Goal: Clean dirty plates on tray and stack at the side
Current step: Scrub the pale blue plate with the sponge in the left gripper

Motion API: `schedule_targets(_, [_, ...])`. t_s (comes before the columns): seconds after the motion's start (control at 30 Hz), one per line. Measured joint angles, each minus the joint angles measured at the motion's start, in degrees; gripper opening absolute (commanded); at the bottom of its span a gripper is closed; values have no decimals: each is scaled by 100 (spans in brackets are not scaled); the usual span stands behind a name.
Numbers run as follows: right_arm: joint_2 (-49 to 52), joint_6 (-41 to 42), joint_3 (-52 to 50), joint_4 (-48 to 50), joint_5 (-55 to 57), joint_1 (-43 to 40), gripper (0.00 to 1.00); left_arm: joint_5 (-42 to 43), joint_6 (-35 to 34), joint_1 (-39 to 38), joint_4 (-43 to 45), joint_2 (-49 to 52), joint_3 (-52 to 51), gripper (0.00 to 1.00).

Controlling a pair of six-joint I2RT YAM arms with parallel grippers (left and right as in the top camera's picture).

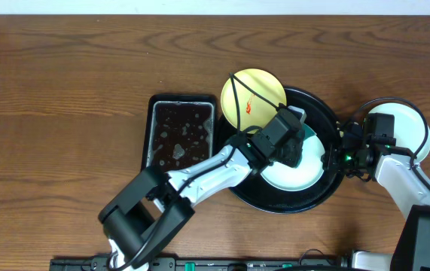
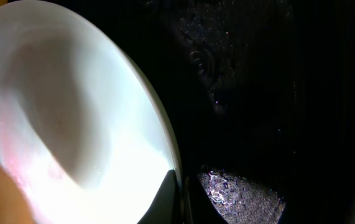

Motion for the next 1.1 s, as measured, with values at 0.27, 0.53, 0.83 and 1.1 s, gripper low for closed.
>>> schedule_targets(0.27, [13, 0, -17, -39, 39, 0, 1, 20, -127, 33, -295, 632, 70, 7])
schedule_targets(0.53, [31, 0, -22, -55, -22, 2, 1, 111, -96, 278, -1727, 402, 297, 7])
schedule_targets(0.83, [31, 2, -22, -37, -44, 2, 1, 42, 11, 422, -1390, -525, 151, 8])
schedule_targets(1.1, [28, 0, -22, -35, -11, 2, 1, 17, -151, 317, -656, -341, 151, 8])
